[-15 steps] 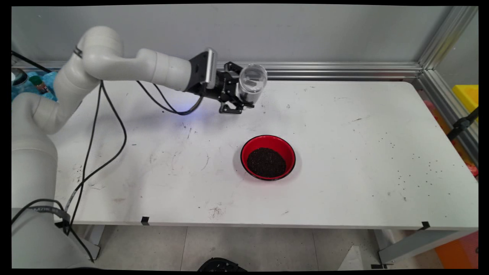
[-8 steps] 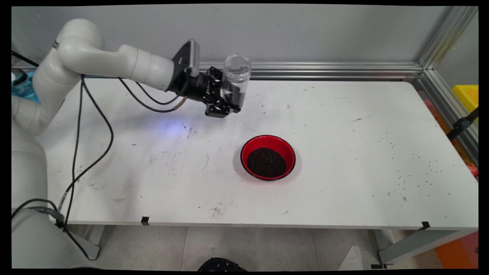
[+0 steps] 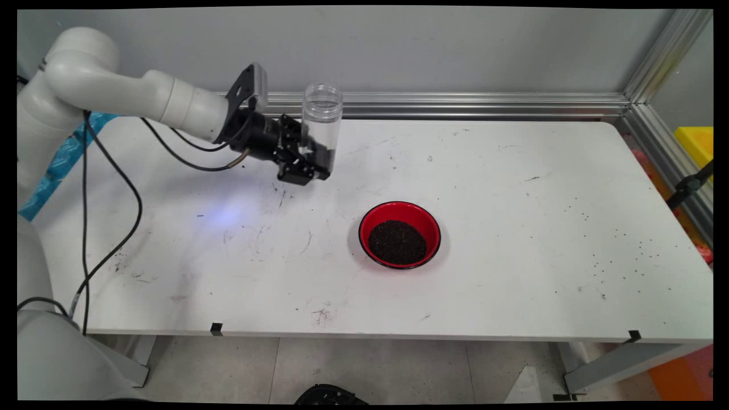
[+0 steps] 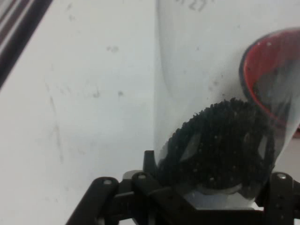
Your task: Place the picked object on the table
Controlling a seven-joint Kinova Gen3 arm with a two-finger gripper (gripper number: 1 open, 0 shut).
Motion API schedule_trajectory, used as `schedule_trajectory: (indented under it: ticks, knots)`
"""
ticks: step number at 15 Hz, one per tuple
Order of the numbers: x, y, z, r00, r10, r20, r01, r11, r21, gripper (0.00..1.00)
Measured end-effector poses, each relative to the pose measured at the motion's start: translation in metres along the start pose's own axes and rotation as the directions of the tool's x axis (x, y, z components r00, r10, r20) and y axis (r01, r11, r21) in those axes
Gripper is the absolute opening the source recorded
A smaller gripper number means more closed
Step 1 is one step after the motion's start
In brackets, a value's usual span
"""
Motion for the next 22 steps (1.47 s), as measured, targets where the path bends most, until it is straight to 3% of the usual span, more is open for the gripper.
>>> schedule_trajectory:
  ticks: [4,8,22]
  knots:
    - [-0.01,-0.001,-0.003,0.999,-0.05,0.009,0.05,0.999,-0.012,0.0]
    - [-0.015,-0.006,0.006,0.995,-0.099,-0.014,0.099,0.995,-0.024,0.0]
    - [-0.019,-0.031,0.089,0.979,-0.16,-0.129,0.158,0.987,-0.023,0.0]
